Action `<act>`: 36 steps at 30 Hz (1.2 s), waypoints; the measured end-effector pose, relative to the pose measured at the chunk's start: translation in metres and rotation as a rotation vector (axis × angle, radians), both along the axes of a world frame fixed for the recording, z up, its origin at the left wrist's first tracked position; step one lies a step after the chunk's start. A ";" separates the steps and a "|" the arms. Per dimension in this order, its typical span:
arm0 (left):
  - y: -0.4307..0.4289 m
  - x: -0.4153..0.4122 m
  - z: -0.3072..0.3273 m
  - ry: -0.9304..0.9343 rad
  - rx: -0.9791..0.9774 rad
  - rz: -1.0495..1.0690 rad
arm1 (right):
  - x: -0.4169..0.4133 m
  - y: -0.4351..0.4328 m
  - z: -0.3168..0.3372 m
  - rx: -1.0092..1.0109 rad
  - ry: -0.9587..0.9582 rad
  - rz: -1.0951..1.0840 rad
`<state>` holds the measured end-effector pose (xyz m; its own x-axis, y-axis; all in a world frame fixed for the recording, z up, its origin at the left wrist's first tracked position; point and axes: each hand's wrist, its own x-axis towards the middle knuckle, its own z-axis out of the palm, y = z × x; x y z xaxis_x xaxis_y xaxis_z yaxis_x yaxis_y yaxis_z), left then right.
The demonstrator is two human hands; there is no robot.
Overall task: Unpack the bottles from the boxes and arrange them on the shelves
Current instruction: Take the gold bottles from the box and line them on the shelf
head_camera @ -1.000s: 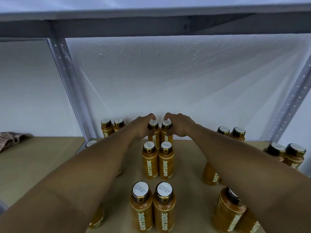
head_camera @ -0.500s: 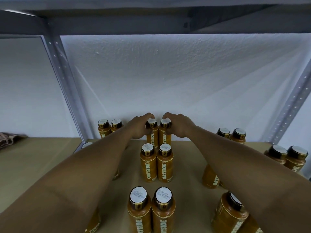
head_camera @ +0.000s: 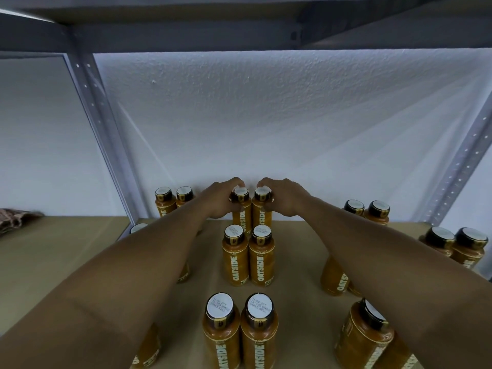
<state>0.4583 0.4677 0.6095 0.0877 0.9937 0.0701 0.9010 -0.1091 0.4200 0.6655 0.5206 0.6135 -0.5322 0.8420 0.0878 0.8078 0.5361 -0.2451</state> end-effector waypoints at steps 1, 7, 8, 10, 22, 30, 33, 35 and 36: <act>0.000 0.000 0.000 -0.002 -0.001 0.002 | 0.000 0.000 0.000 0.001 -0.002 0.002; -0.001 0.001 0.000 -0.008 -0.003 0.016 | 0.003 -0.002 0.000 0.010 -0.006 0.022; -0.001 0.001 0.000 -0.012 -0.003 0.016 | 0.003 -0.002 -0.001 0.008 -0.001 0.022; -0.001 0.001 0.000 -0.013 -0.006 0.016 | 0.003 -0.002 -0.001 0.009 0.004 0.020; -0.004 0.003 0.000 0.007 -0.010 0.015 | 0.003 -0.004 -0.002 0.002 0.029 0.013; -0.010 0.006 0.006 0.000 -0.040 0.024 | 0.007 -0.007 0.001 -0.063 0.065 -0.009; -0.016 0.008 0.012 0.002 -0.033 0.040 | 0.012 -0.009 0.003 -0.075 0.059 -0.024; -0.021 0.009 0.016 0.006 -0.028 0.052 | 0.015 -0.012 0.005 -0.070 0.057 -0.031; -0.023 0.010 0.018 0.009 -0.023 0.061 | 0.017 -0.014 0.005 -0.070 0.061 -0.034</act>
